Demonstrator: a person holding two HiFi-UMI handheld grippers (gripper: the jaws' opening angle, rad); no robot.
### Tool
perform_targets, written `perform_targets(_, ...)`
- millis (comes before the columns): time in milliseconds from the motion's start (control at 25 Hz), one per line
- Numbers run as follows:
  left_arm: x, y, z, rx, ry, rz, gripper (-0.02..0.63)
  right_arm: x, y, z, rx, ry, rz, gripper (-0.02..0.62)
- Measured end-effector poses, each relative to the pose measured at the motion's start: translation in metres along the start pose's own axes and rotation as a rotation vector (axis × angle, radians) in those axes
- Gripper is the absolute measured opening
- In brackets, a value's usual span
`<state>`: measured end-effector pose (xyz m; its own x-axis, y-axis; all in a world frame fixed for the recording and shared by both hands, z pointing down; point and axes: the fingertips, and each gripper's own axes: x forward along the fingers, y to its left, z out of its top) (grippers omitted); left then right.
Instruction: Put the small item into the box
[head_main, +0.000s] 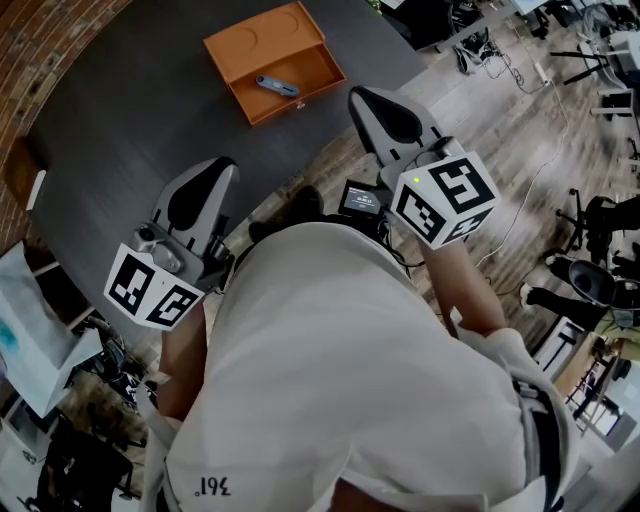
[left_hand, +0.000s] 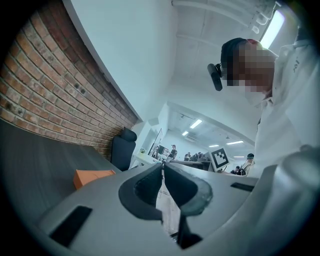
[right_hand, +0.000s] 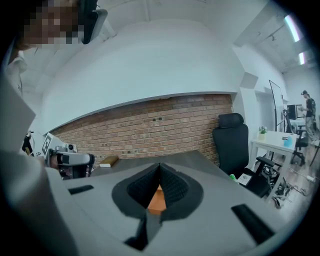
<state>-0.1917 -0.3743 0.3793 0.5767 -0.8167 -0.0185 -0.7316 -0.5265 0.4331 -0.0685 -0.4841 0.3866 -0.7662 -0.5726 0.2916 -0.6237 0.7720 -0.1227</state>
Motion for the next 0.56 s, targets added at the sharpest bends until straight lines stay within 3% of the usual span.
perform_targets(560,-0.002,0.006,-0.002,-0.007,0.0,0.013,0.025,0.004,-0.013,0.0,0.006,-0.005,-0.019,0.012)
